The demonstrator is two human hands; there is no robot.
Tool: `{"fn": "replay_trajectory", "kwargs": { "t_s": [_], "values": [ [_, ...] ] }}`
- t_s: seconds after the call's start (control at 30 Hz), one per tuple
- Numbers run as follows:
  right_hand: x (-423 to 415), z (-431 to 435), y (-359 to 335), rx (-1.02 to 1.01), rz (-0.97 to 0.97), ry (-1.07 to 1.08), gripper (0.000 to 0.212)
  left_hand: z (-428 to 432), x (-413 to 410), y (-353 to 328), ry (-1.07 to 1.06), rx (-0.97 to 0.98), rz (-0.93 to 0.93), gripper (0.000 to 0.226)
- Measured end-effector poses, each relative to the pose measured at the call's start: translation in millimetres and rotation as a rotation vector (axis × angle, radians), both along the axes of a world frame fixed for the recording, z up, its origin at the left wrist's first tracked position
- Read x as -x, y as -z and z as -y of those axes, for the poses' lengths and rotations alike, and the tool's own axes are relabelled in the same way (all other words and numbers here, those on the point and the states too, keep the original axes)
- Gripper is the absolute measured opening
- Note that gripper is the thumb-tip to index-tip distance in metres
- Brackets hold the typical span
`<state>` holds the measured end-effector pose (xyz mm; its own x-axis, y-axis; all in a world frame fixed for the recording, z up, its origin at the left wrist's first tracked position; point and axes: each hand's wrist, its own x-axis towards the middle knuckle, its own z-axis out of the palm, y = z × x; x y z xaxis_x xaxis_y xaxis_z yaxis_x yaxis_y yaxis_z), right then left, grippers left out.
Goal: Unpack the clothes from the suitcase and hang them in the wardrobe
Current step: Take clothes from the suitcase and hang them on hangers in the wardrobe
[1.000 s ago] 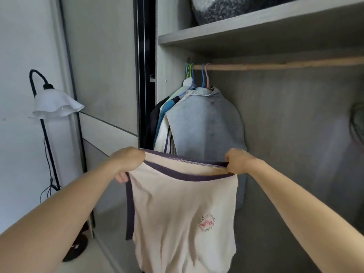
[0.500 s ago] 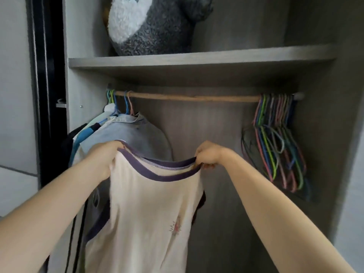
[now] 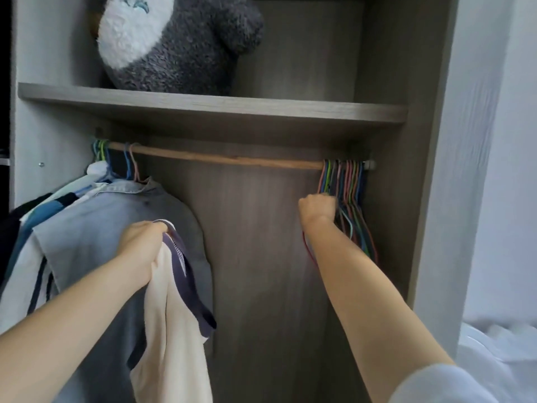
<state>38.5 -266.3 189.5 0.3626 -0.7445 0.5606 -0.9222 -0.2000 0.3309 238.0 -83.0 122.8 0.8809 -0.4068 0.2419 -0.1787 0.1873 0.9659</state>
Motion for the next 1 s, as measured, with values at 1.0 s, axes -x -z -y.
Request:
{"fn": "replay_trajectory", "kwargs": {
  "t_s": [1.0],
  "values": [
    [-87, -3, 114, -0.758, 1.539, -0.512, 0.040, -97, -68, 38, 0.094, -0.414, 0.027, 0.038]
  ]
}}
